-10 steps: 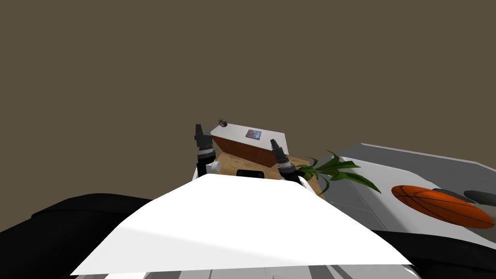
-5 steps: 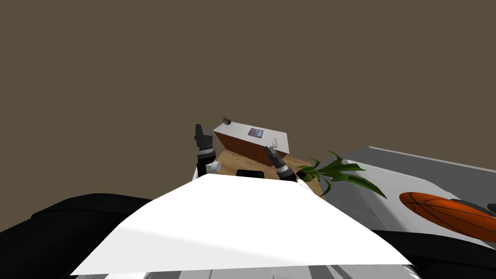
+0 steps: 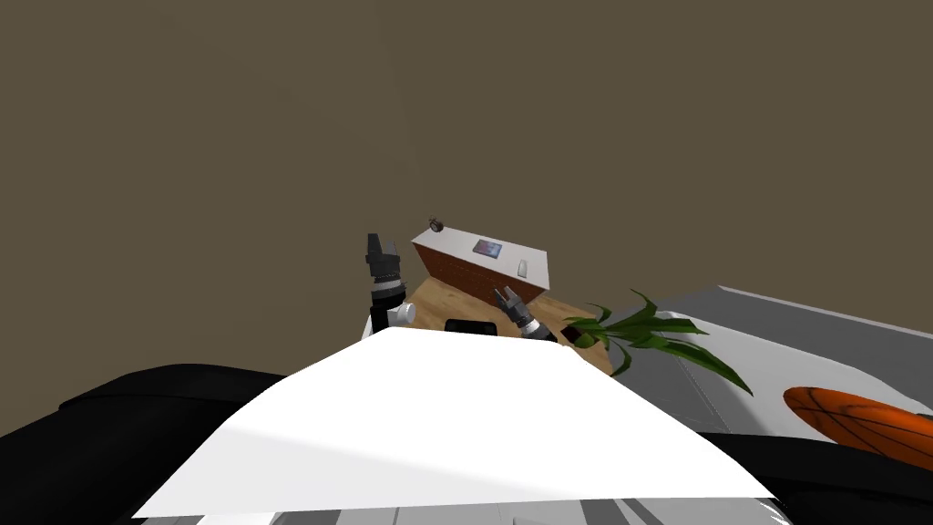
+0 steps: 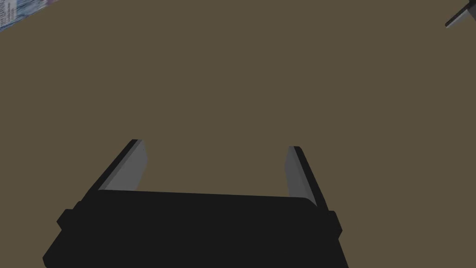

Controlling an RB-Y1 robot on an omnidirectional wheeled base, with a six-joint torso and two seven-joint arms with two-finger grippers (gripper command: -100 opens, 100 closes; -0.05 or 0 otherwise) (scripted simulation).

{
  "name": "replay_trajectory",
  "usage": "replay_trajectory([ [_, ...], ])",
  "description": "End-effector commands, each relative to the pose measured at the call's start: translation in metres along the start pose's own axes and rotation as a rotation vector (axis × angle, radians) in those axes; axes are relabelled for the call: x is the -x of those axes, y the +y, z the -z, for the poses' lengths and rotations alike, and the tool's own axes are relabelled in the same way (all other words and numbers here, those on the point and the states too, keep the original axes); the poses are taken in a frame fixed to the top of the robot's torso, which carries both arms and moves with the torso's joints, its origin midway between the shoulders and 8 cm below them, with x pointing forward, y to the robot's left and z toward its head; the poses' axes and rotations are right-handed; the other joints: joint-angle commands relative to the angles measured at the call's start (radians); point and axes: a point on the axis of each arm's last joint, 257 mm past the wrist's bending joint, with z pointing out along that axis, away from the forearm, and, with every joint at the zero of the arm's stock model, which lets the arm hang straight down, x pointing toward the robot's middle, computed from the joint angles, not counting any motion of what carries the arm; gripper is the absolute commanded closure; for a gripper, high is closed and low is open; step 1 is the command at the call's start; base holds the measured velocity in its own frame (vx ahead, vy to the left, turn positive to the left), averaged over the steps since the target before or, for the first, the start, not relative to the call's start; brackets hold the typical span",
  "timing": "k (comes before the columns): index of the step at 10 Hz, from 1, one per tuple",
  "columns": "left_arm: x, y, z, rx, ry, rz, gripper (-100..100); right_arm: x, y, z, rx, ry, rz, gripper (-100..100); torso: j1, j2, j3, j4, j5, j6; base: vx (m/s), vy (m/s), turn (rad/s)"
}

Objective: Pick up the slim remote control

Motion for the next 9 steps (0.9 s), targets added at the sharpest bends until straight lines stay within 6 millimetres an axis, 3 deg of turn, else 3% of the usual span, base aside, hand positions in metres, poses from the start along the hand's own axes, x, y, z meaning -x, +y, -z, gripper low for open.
replay_trajectory([
  [1,0.0,0.0,0.0,0.0,0.0,0.0,0,-0.03,-0.009,0.014,-0.017,0.093,0.064,-100,0.0,0.0,0.0,0.0,0.0,0.0,-0.063,-0.006,0.233],
  [2,0.0,0.0,0.0,0.0,0.0,0.0,0,-0.031,-0.01,0.016,-0.015,0.102,0.069,-100,0.0,-0.001,0.0,0.0,0.0,-0.001,-0.053,-0.007,0.129],
  [3,0.0,0.0,0.0,0.0,0.0,0.0,0,-0.055,-0.018,0.031,-0.03,0.181,0.125,-100,0.0,-0.001,-0.001,0.0,0.0,0.0,-0.066,0.013,0.248],
  [4,0.0,0.0,0.0,0.0,0.0,0.0,0,-0.056,-0.019,0.033,-0.027,0.191,0.131,-100,0.001,-0.001,-0.001,0.0,0.0,-0.001,-0.052,0.011,0.149],
  [5,0.0,0.0,0.0,0.0,0.0,0.0,0,-0.079,-0.028,0.051,-0.038,0.271,0.189,-100,0.001,-0.001,-0.001,0.0,0.0,0.0,-0.043,0.012,0.254],
  [6,0.0,0.0,0.0,0.0,0.0,0.0,0,-0.08,-0.029,0.053,-0.035,0.282,0.197,-100,0.001,-0.002,-0.001,0.0,0.0,-0.001,-0.03,0.0,0.122],
  [7,0.0,0.0,0.0,0.0,0.0,0.0,0,-0.103,-0.04,0.075,-0.042,0.369,0.256,-100,0.0,-0.003,-0.002,-0.001,0.0,0.0,-0.025,0.007,0.283],
  [8,0.0,0.0,0.0,0.0,0.0,0.0,0,-0.103,-0.04,0.076,-0.039,0.375,0.265,-100,0.0,-0.003,-0.002,-0.001,0.0,-0.001,-0.021,-0.002,0.143],
  [9,0.0,0.0,0.0,0.0,0.0,0.0,0,-0.124,-0.05,0.099,-0.043,0.457,0.324,-100,0.0,-0.004,-0.002,-0.001,0.0,0.0,-0.016,0.004,0.341],
])
